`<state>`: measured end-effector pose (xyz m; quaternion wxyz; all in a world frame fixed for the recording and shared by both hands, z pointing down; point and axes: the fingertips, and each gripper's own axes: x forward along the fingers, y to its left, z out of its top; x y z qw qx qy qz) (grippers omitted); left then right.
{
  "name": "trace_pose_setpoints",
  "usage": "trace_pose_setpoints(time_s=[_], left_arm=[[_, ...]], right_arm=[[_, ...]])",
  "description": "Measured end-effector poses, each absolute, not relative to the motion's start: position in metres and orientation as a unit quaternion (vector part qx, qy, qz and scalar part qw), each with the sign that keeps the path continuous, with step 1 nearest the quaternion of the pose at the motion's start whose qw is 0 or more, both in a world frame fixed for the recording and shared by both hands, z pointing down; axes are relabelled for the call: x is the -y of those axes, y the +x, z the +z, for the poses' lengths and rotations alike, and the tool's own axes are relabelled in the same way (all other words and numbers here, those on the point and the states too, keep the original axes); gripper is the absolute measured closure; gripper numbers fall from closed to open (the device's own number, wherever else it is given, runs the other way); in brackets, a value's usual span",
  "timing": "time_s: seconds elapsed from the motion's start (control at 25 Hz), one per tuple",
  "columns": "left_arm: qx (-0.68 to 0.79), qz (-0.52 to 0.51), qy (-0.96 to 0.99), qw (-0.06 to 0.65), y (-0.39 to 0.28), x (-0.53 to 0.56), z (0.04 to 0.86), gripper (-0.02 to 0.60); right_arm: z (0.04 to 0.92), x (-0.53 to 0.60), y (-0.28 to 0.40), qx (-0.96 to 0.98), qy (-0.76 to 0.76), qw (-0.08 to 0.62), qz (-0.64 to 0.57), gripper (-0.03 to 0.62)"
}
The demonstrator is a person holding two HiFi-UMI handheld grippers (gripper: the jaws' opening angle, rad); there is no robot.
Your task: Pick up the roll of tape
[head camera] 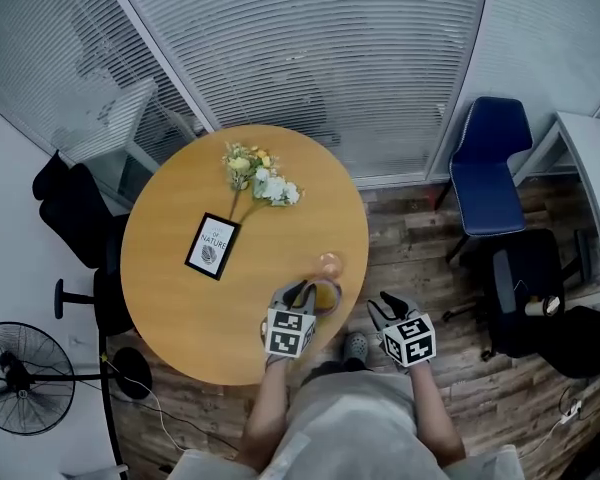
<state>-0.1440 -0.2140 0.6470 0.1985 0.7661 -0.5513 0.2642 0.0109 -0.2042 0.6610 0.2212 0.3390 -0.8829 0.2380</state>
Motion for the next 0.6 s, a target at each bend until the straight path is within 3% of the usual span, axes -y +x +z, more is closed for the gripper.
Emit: trace_pose_setpoints(time_s=[0.6], left_arm=[[0.573, 0.218, 0.769, 0.182, -0.142, 0.216, 0.608, 0.522]], right_arm=[[0.659, 0.207, 0.002, 0.889, 0.327, 0.225, 0.231, 0.457]])
